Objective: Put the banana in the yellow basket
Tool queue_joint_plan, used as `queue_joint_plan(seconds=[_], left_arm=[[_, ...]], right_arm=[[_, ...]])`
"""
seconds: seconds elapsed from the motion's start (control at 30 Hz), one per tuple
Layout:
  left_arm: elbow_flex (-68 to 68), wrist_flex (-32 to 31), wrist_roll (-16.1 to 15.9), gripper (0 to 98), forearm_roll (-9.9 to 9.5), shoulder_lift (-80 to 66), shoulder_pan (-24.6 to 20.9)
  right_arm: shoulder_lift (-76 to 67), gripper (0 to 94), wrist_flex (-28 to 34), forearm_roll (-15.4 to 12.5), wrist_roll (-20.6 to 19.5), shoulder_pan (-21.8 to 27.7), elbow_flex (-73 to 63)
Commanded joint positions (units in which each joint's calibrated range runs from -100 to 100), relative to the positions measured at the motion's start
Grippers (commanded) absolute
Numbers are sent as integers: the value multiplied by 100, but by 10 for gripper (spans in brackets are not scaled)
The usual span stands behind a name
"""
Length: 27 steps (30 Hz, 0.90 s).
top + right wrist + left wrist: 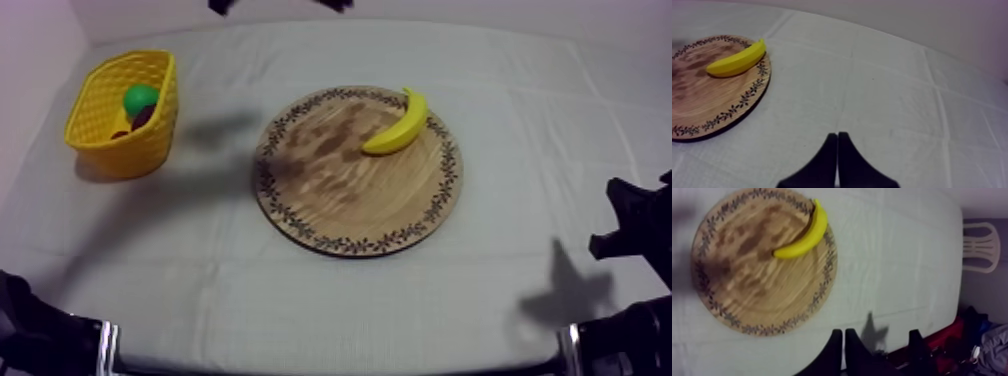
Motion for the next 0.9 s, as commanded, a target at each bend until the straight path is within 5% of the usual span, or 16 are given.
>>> queue_joint_plan(seconds=[0.0,0.13,0.37,0.63,0.87], left_arm=[[10,36,102,0,-19,270,105],[-40,55,159,13,-92,619,228],[-555,152,151,176,-174,980,402],[-731,261,118,656,54,1294,472],[-827,338,142,759,127,1394,396]], right_arm=[[0,2,6,2,0,-2,-5],[0,2,6,2,0,-2,-5],[0,2,6,2,0,-2,-5],[0,2,6,2,0,-2,-5],[0,2,6,2,1,-2,-5]])
